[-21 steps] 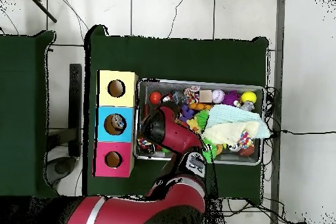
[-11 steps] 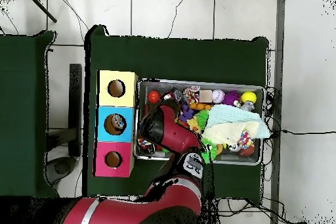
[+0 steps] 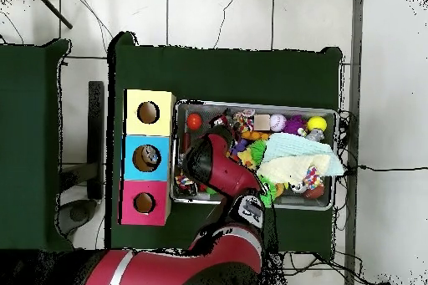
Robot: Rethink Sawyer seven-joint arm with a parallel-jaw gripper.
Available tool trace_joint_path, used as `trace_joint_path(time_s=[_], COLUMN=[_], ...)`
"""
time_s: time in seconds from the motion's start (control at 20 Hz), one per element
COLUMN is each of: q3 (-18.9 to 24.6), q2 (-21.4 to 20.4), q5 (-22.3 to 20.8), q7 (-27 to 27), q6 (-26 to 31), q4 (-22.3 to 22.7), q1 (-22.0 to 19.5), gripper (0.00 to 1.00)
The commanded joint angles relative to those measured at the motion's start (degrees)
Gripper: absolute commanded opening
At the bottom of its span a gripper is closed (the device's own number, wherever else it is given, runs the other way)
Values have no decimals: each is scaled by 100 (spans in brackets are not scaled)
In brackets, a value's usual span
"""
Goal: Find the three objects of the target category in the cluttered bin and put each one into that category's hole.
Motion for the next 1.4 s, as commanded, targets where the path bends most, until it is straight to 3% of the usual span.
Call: trace_joint_path(time_s=[0.05,0.3,0.45,0.55,0.9,0.95,1.15,1.4], q3=[474,614,388,182,214,275,699,676], q2=[162,144,222,428,742,750,762,688], q5=[44,-196,154,362,213,33,-510,-604], q7=[1297,1353,1321,960,598,384,107,208], q6=[-359,-514,-551,-155,309,647,1067,1184], q4=[68,15,23,-48,-356,-415,-552,-524], q1=[-212,-380,-209,-57,-171,-218,-557,-570], gripper=[100,100,100,100,100,100,100,100])
